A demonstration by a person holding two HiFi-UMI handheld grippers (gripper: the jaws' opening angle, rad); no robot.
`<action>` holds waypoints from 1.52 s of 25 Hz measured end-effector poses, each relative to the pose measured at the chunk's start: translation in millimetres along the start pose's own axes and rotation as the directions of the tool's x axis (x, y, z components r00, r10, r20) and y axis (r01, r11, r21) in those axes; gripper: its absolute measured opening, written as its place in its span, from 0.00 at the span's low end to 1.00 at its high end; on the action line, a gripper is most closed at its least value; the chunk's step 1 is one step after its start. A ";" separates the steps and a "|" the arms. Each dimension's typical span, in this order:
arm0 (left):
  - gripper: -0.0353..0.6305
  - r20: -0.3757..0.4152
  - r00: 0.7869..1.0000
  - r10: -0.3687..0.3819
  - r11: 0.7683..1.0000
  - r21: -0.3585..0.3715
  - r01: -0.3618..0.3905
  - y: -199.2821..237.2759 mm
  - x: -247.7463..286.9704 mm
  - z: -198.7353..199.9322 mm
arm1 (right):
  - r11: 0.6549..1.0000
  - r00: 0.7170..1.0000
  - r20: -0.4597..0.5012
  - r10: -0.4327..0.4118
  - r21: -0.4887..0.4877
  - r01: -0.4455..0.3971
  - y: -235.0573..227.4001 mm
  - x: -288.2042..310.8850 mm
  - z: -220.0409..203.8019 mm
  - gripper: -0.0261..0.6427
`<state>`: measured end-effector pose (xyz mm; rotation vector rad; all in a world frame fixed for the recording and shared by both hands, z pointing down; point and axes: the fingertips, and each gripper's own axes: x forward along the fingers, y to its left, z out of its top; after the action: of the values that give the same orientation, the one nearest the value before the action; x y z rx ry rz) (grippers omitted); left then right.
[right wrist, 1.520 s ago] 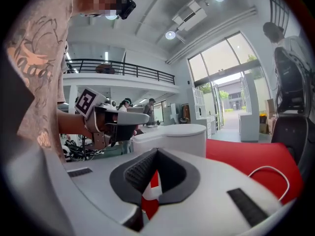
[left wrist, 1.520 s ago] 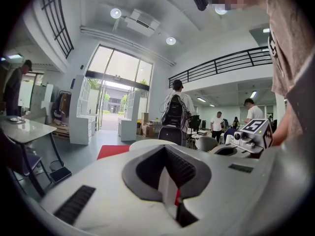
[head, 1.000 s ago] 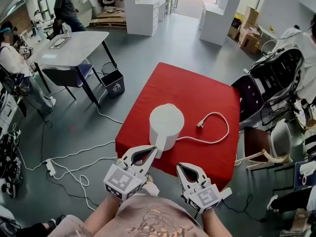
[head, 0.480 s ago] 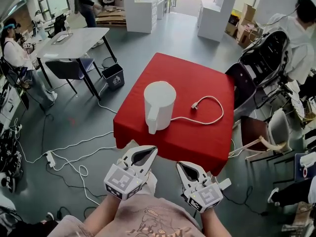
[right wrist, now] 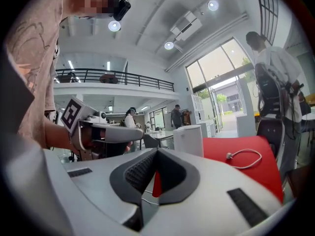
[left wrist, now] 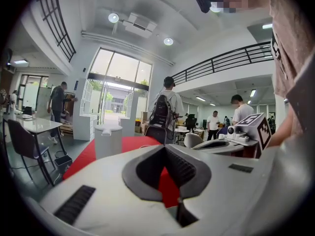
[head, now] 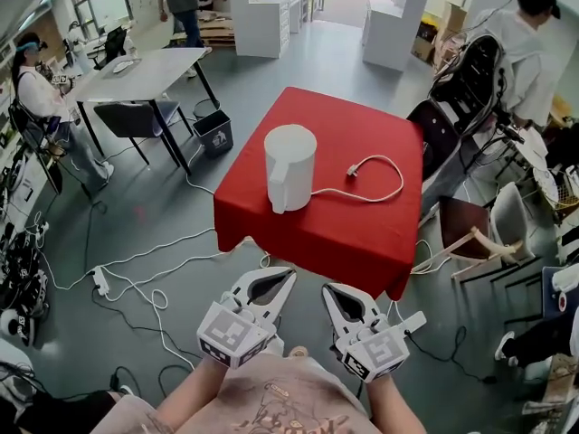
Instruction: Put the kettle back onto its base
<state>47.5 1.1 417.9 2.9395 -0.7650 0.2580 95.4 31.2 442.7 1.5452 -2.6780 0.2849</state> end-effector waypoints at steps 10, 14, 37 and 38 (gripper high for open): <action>0.03 0.001 1.000 -0.021 1.000 0.018 0.021 -3.4 -32.7 0.6 | 0.985 0.983 0.063 -0.171 -0.005 0.172 13.2 -8.9 10.5 0.05; 0.03 -0.001 1.000 -0.028 0.999 0.016 0.028 1.8 -44.0 -5.0 | 0.984 0.982 0.059 -0.177 -0.011 0.178 25.5 -3.8 8.4 0.05; 0.03 0.033 0.997 -0.077 0.996 0.040 0.076 13.5 -56.7 -0.1 | 0.986 0.987 0.037 -0.154 -0.063 0.156 46.4 13.8 13.5 0.05; 0.03 0.032 0.996 -0.078 0.996 0.041 0.077 12.8 -57.7 0.4 | 0.986 0.988 0.036 -0.153 -0.064 0.155 47.5 13.7 13.8 0.05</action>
<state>-8.3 17.3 407.3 3.0100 -0.6559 0.2204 48.4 40.2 424.2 1.7377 -2.5430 0.1645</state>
